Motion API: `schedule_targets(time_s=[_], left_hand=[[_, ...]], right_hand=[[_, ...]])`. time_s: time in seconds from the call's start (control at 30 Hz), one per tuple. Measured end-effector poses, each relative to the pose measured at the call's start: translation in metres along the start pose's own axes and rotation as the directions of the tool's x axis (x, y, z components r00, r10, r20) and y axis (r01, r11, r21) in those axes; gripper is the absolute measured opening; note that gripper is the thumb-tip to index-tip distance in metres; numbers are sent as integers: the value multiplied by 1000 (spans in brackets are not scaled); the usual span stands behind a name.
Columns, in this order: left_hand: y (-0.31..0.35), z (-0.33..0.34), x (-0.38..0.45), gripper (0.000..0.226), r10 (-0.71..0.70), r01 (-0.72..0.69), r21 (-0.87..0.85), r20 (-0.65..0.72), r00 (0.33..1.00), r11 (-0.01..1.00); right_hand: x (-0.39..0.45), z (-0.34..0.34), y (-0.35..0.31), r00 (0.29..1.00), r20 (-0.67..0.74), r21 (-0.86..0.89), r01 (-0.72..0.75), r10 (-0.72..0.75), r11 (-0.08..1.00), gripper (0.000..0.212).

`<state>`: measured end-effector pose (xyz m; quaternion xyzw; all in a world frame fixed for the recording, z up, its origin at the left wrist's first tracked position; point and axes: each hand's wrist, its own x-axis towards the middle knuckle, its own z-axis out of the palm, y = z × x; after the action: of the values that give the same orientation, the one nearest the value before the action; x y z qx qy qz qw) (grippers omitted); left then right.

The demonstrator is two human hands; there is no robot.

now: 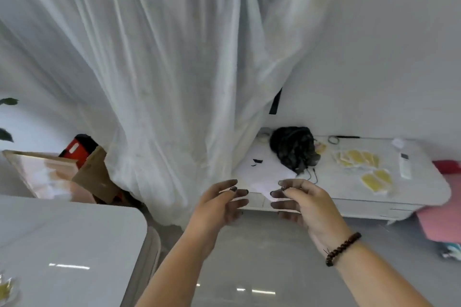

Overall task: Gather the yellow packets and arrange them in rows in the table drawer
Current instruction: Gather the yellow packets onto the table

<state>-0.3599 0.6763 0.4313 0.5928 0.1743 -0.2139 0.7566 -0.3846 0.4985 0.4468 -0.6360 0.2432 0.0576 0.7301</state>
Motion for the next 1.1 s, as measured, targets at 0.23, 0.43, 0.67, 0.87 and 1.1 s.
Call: schedule_targets(time_s=[0.23, 0.43, 0.67, 0.87, 1.1], left_hand=[[-10, 109, 34, 22, -68, 48, 136, 148, 987, 990], [-13, 172, 88, 23, -139, 101, 192, 196, 971, 976], [-1, 241, 184, 23, -212, 155, 248, 218, 953, 956], [13, 325, 258, 24, -280, 178, 337, 285, 917, 924], [1, 425, 308, 21, -337, 203, 390, 315, 887, 898]], right_hand=[[21, -105, -11, 986, -164, 84, -17, 30, 996, 15], [64, -160, -14, 963, -257, 133, -53, 86, 990, 16], [149, -217, -39, 926, -345, 159, -100, 150, 982, 16], [216, -271, -72, 895, -404, 220, -108, 191, 970, 14], [266, -352, -86, 876, -413, 258, -151, 250, 954, 14]])
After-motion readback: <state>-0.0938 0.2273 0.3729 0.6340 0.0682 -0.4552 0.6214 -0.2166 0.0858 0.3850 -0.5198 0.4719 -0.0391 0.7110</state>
